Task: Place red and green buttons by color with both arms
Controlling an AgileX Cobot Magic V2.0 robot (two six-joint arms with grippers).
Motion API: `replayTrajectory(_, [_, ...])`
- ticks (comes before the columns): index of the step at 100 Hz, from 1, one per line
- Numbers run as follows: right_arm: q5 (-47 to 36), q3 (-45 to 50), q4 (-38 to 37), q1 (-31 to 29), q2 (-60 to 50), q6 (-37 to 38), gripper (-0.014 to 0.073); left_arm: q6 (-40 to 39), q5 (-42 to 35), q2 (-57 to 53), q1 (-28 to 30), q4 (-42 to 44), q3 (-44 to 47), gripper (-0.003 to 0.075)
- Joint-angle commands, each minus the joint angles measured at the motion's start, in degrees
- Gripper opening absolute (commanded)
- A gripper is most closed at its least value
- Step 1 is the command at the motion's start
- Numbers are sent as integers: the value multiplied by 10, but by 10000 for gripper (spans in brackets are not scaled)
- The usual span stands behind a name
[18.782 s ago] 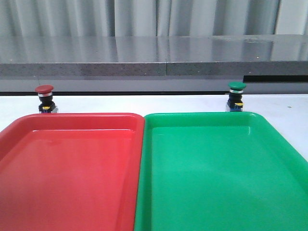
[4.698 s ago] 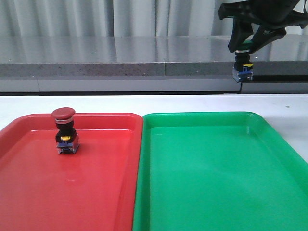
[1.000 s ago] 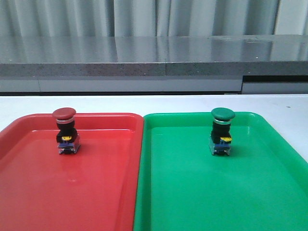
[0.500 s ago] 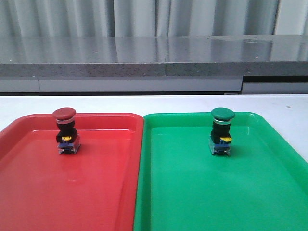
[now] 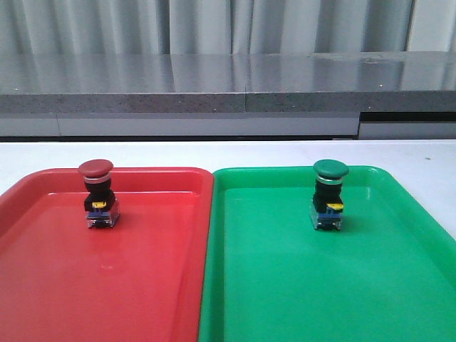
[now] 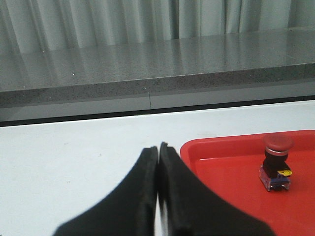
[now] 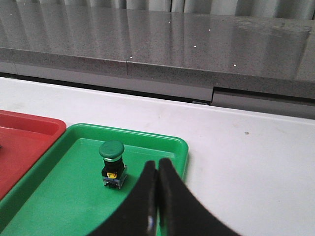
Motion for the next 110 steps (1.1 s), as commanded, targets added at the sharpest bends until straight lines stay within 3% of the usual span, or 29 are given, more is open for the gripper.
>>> replayTrajectory(1, [-45,-14,-4,-3,4,-6,-67,-1,-48,-18,0,-5,14,-19])
replayTrajectory(51, [-45,-11,-4,-3,4,-6,-67,-1,-48,-18,0,-5,14,-19])
replayTrajectory(73, [-73,35,-47,-4,-32,20,-67,-1,-48,-18,0,-5,14,-19])
replayTrajectory(110, [-95,127,-64,-99,-143,70,-67,-1,-48,-18,0,-5,14,-19])
